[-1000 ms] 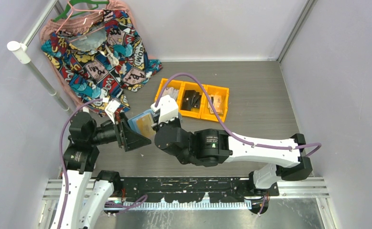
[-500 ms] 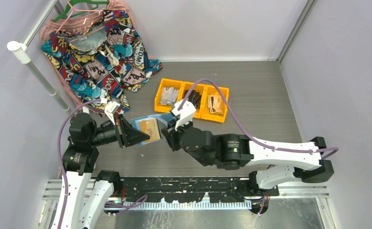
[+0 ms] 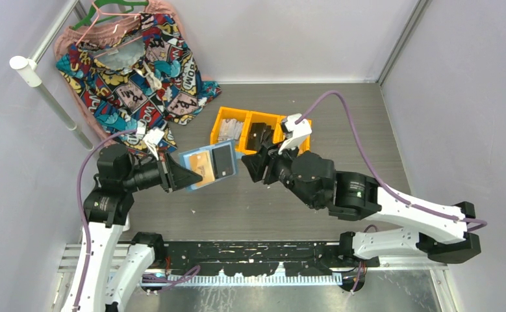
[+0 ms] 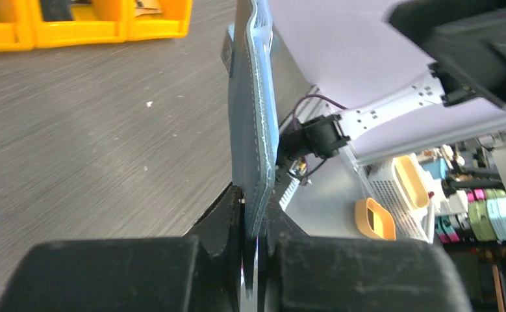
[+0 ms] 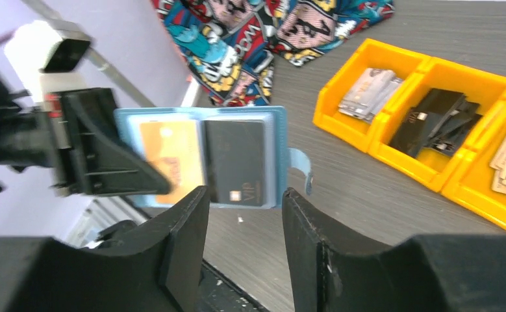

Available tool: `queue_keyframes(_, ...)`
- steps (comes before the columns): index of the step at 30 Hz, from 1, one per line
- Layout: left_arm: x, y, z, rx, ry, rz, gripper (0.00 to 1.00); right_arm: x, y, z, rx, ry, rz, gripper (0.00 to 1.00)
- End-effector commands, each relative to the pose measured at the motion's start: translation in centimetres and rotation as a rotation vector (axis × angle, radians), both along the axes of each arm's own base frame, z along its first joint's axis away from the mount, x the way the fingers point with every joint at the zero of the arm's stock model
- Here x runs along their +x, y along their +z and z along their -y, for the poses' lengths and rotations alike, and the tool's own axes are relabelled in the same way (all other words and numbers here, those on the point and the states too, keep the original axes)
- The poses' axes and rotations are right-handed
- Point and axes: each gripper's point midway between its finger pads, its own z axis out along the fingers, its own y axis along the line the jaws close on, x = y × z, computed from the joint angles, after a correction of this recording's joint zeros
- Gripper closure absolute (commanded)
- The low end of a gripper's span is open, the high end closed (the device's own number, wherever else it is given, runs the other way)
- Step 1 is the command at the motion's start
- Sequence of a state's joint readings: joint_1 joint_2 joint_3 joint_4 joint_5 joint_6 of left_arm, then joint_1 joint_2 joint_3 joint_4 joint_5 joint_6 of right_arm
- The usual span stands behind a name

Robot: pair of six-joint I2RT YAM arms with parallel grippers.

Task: Take the credit cards out of the card holder
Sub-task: Remove the credit card from the card holder.

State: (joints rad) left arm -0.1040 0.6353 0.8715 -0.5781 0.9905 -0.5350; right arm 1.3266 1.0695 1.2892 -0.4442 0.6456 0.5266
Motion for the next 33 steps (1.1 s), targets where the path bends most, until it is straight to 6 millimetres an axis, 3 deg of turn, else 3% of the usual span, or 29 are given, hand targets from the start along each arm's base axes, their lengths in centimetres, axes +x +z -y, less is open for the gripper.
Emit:
queue_keyframes(1, 1.2, -0.8, -1.1, 0.090, 0.083, -0.037, 1.00, -1.6, 5.0, -0.8, 0.178, 0.096, 0.009, 0.49)
queue_keyframes(5, 0.8, -0.7, -0.6, 0.064, 0.041, -0.026, 1.00, -4.4, 3.7, -6.2, 0.168, 0.330, -0.060, 0.45)
queue_keyframes(8, 0.1, 0.4, -0.2, 0.021, 0.002, -0.008, 1.00, -4.8, 2.3, -8.4, 0.179, 0.425, -0.136, 0.44)
queue_keyframes(14, -1.8, 2.4, 0.6, -0.038, -0.104, 0.024, 1.00, -3.8, 1.5, -8.6, 0.266, 0.498, -0.234, 0.44)
queue_keyframes(23, -3.2, 3.8, 1.1, -0.096, -0.195, 0.022, 1.00, -2.3, -0.8, -8.2, 0.316, 0.516, -0.335, 0.45)
queue_keyframes(33, -3.3, 4.2, 1.2, -0.120, -0.227, 0.009, 0.99, -3.7, -0.3, -10.3, 0.394, 0.666, -0.393, 0.51)
